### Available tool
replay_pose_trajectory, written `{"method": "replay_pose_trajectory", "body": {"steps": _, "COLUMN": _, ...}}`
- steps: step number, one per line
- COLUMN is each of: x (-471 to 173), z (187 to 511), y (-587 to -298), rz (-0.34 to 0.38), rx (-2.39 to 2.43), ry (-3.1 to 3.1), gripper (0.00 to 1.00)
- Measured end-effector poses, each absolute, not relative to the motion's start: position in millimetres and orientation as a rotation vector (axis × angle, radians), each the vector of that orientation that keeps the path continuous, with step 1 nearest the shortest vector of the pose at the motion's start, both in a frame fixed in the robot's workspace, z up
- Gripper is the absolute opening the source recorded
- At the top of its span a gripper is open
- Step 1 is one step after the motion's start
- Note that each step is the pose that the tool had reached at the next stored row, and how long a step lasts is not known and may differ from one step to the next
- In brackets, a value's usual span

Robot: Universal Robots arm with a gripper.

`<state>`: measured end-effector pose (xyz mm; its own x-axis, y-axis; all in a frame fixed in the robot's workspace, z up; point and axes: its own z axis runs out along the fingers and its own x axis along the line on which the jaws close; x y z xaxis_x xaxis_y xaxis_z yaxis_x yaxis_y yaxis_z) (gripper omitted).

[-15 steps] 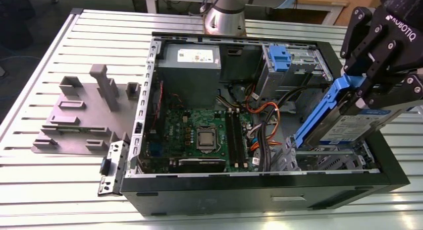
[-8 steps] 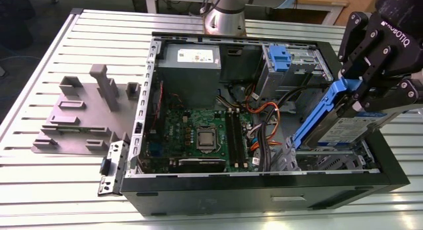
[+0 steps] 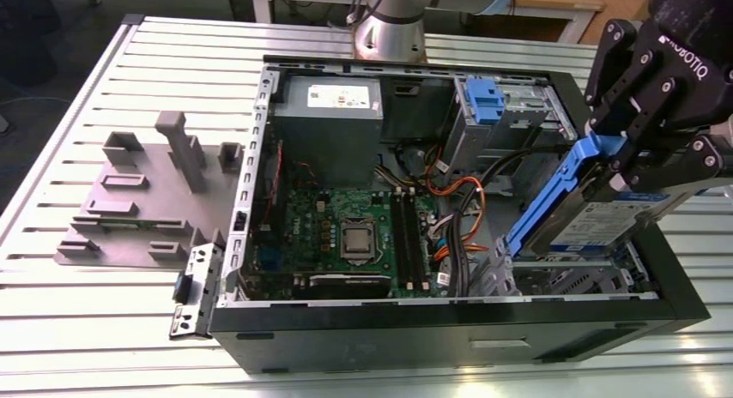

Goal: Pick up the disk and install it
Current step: 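Insert the disk into the insertion slot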

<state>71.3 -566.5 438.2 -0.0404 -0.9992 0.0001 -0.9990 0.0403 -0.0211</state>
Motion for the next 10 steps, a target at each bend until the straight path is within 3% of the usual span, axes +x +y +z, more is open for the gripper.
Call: {"method": "replay_pose_trajectory", "body": {"steps": 10, "x": 71.3, "z": 437.7, "y": -563.7, "rz": -0.024, "rx": -2.167, "ry": 2.254, "gripper": 0.36}}
